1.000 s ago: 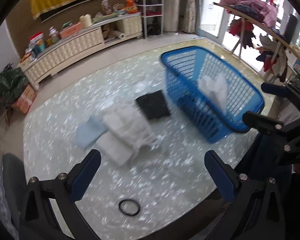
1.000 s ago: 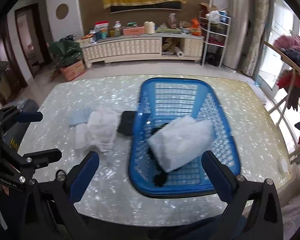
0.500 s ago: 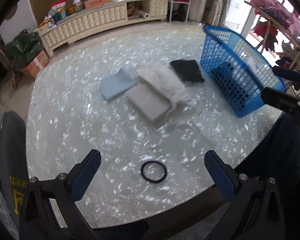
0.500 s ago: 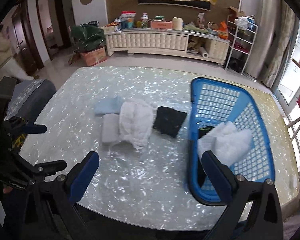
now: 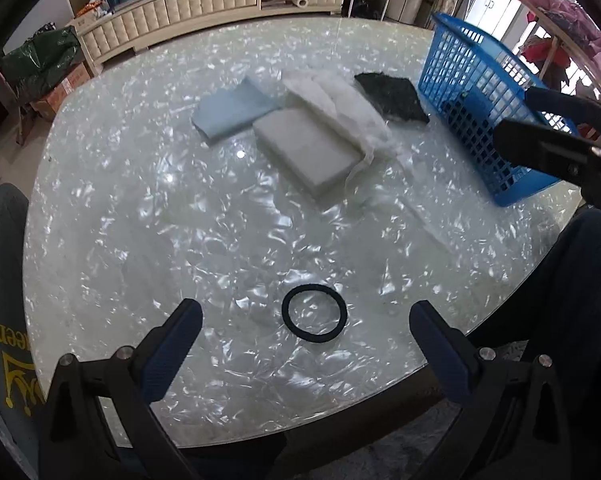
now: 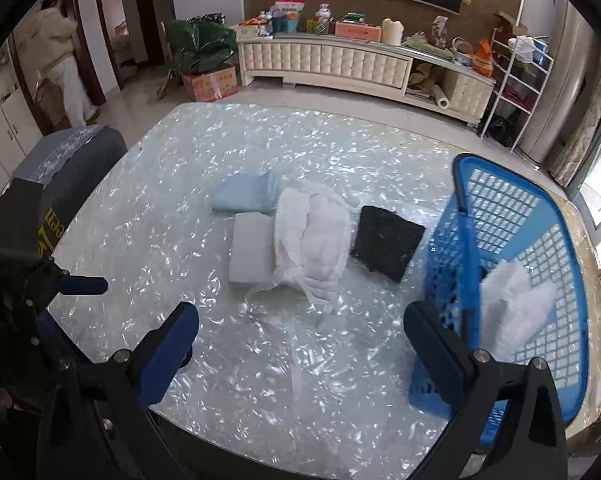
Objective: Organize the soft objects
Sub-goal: 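Move the left gripper to the black rubber ring and grasp it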
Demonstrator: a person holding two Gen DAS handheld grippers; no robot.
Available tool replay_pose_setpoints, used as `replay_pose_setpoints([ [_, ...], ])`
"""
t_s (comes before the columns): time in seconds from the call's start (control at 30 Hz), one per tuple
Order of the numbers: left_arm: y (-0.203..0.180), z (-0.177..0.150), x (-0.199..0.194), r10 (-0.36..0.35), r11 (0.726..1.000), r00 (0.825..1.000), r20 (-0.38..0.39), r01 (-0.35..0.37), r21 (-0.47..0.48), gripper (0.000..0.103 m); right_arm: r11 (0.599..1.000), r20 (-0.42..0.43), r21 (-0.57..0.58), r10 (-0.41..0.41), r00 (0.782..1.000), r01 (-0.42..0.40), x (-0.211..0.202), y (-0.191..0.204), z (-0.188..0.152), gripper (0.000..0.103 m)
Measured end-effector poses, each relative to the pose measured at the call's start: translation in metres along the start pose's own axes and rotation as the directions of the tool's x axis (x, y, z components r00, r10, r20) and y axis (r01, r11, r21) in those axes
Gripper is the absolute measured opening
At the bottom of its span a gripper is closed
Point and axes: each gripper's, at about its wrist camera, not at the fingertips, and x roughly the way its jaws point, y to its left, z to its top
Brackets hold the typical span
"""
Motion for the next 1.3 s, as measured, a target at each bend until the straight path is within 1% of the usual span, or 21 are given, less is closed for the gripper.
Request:
replay_pose_setpoints([
  [0.17, 0.007, -0.001, 0.018, -0.006, 1.000, 0.999, -0.034, 0.005, -0.012, 0.103, 1.000, -0.026, -0.015, 0.009, 1.000, -0.009, 0.014, 0.010, 0.000, 0.103],
  [0.27, 0.007, -0.001, 0.028, 0.016, 1.000, 0.999, -0.048, -0.015, 0.008, 0.103, 1.000, -0.046, -0.012, 0.008, 0.999, -0.008, 0.026, 0.010, 0.003, 0.103],
  [0.43, 0.011, 0.000, 0.046, 0.014, 1.000, 0.997, -0.082, -0.014, 0.007, 0.103, 1.000, -0.082, -0.008, 0.003, 0.997, -0.004, 0.044, 0.010, 0.008, 0.103],
  [0.57, 0.019, -0.001, 0.059, 0.021, 1.000, 0.994, -0.107, -0.022, -0.013, 0.098, 1.000, -0.107, -0.004, 0.011, 0.994, -0.012, 0.060, 0.011, 0.012, 0.103],
  [0.67, 0.023, -0.001, 0.061, 0.017, 1.000, 0.994, -0.106, -0.020, -0.023, 0.095, 1.000, -0.122, 0.001, 0.010, 0.993, -0.010, 0.071, 0.011, 0.015, 0.103],
  [0.77, 0.025, -0.002, 0.063, 0.016, 1.000, 0.994, -0.107, -0.019, -0.024, 0.086, 1.000, -0.133, 0.002, -0.003, 0.991, 0.004, 0.083, 0.012, 0.020, 0.102],
  [0.8, 0.025, -0.002, 0.065, 0.021, 0.999, 0.993, -0.112, -0.024, -0.023, 0.083, 1.000, -0.137, 0.000, -0.007, 0.991, 0.007, 0.088, 0.011, 0.022, 0.101],
  [0.83, 0.024, -0.002, 0.068, 0.026, 0.999, 0.993, -0.117, -0.028, -0.019, 0.082, 1.000, -0.140, 0.000, -0.006, 0.990, 0.006, 0.092, 0.011, 0.022, 0.097],
  [0.9, 0.022, -0.001, 0.071, 0.021, 1.000, 0.993, -0.114, -0.022, -0.012, 0.079, 1.000, -0.153, 0.003, -0.011, 0.988, 0.012, 0.099, 0.010, 0.024, 0.093],
  [0.97, 0.020, 0.001, 0.073, 0.018, 1.000, 0.994, -0.107, -0.019, -0.003, 0.075, 1.000, -0.160, 0.009, -0.014, 0.987, 0.015, 0.104, 0.007, 0.025, 0.091],
  [1.07, 0.016, 0.006, 0.075, 0.034, 0.999, 0.995, -0.096, -0.033, 0.007, 0.066, 1.000, -0.169, 0.011, -0.022, 0.985, 0.024, 0.110, 0.005, 0.025, 0.090],
  [1.1, 0.015, 0.008, 0.074, 0.036, 0.999, 0.995, -0.095, -0.035, 0.010, 0.060, 1.000, -0.173, 0.012, -0.025, 0.985, 0.028, 0.113, 0.003, 0.026, 0.088],
  [1.13, 0.015, 0.008, 0.074, 0.038, 0.999, 0.995, -0.094, -0.037, 0.013, 0.053, 0.999, -0.177, 0.012, -0.028, 0.984, 0.030, 0.115, 0.001, 0.026, 0.084],
  [1.17, 0.013, 0.011, 0.074, 0.036, 0.999, 0.995, -0.092, -0.034, 0.016, 0.050, 0.999, -0.182, 0.013, -0.032, 0.983, 0.035, 0.117, 0.000, 0.026, 0.081],
  [1.23, 0.014, 0.017, 0.073, 0.036, 0.999, 0.995, -0.090, -0.035, 0.014, 0.036, 0.999, -0.196, 0.012, -0.039, 0.980, 0.042, 0.123, -0.002, 0.026, 0.071],
  [1.27, 0.015, 0.018, 0.073, 0.044, 0.999, 0.995, -0.088, -0.044, 0.012, 0.031, 0.999, -0.203, 0.013, -0.036, 0.979, 0.040, 0.126, -0.003, 0.026, 0.069],
  [1.3, 0.017, 0.019, 0.073, 0.056, 0.998, 0.995, -0.085, -0.055, 0.008, 0.024, 0.999, -0.209, 0.016, -0.032, 0.977, 0.036, 0.128, -0.003, 0.026, 0.066],
])
